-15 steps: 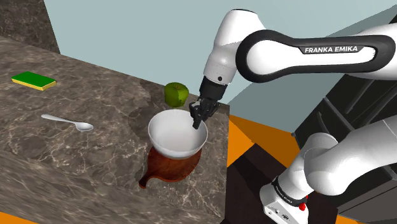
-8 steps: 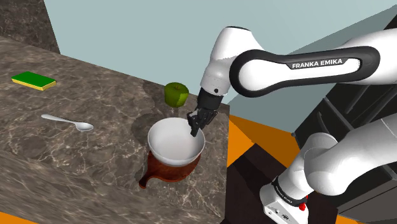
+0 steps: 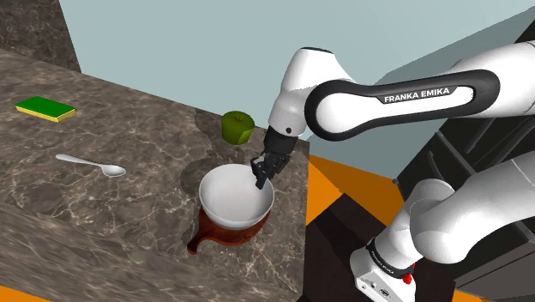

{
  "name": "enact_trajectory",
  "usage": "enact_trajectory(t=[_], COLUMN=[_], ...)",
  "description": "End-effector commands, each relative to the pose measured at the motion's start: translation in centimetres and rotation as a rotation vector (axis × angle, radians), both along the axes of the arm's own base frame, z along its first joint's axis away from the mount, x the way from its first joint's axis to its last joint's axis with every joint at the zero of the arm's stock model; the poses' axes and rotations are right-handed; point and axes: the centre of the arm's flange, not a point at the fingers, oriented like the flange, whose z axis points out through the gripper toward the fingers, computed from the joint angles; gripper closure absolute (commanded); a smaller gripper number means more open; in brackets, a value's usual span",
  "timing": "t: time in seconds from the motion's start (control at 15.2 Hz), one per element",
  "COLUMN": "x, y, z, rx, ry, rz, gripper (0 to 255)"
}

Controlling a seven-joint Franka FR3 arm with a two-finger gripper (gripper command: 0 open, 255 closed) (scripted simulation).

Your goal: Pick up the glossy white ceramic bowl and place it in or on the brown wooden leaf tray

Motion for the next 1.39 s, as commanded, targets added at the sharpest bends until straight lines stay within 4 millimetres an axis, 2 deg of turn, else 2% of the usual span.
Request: enact_trajectory(t=[0.0, 0.13, 0.2, 0.53, 0.79, 1.32], x=[0.0, 0.0, 0.0, 0.0, 0.3, 0.3], y=[0.0, 0.0, 0.0, 0.0, -1.0, -1.0], z=[0.0, 0.0, 0.0, 0.0, 4.9, 4.9], rx=[0.000, 0.000, 0.000, 0.000, 0.000, 0.000], ry=[-0.001, -0.001, -0.001, -0.001, -0.001, -0.001], rz=[0.000, 0.000, 0.000, 0.000, 0.000, 0.000], gripper=[255, 255, 0, 0, 0, 0])
